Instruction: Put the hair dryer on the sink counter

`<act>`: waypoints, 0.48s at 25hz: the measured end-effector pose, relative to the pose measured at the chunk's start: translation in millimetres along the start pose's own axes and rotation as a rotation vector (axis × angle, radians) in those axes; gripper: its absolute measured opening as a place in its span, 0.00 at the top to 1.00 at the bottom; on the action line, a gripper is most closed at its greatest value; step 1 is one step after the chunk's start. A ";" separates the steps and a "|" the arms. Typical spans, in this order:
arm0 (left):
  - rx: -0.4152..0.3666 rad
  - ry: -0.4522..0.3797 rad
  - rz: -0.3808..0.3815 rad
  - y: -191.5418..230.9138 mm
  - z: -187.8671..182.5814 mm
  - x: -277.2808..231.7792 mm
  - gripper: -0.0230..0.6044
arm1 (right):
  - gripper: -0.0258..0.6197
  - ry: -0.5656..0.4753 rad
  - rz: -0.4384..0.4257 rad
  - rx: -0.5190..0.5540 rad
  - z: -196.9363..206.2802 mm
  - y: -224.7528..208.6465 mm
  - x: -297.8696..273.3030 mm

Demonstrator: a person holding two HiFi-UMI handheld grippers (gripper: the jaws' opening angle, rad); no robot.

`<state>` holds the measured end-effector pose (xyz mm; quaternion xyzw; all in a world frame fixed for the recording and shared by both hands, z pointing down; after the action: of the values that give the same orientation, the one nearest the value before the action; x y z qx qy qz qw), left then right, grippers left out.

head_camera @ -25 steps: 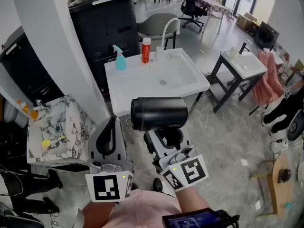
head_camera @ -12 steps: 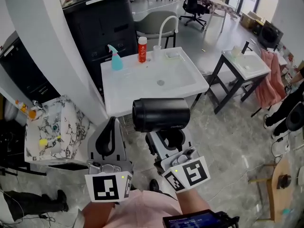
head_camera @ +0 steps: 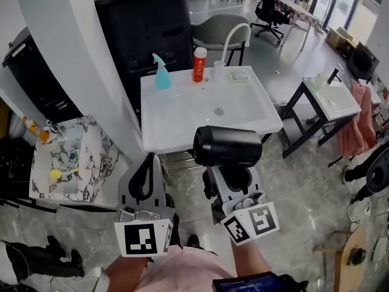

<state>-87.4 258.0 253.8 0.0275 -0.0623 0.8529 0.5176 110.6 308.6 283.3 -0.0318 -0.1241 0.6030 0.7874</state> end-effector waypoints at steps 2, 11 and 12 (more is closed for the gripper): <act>0.005 0.007 -0.012 7.9 8.7 -15.4 0.95 | 0.63 0.006 -0.001 -0.008 8.4 -10.4 -15.7; 0.093 0.037 -0.020 70.2 43.1 -132.2 0.95 | 0.63 0.051 0.001 0.022 36.5 -49.1 -136.7; 0.098 0.033 -0.016 78.8 44.1 -146.5 0.95 | 0.63 0.052 0.004 0.022 37.7 -52.6 -151.7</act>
<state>-90.2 87.3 275.0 0.0392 -0.0115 0.8513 0.5232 114.5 145.4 306.5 -0.0391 -0.0970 0.6047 0.7896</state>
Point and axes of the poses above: the fingertips, and each gripper's own axes: x backward along the fingers, y to its left, z out of its underside, the point moved 8 cm from there along x, backward along the fingers, and after that the axes turned 6 degrees about -z, right-handed, at the moved point
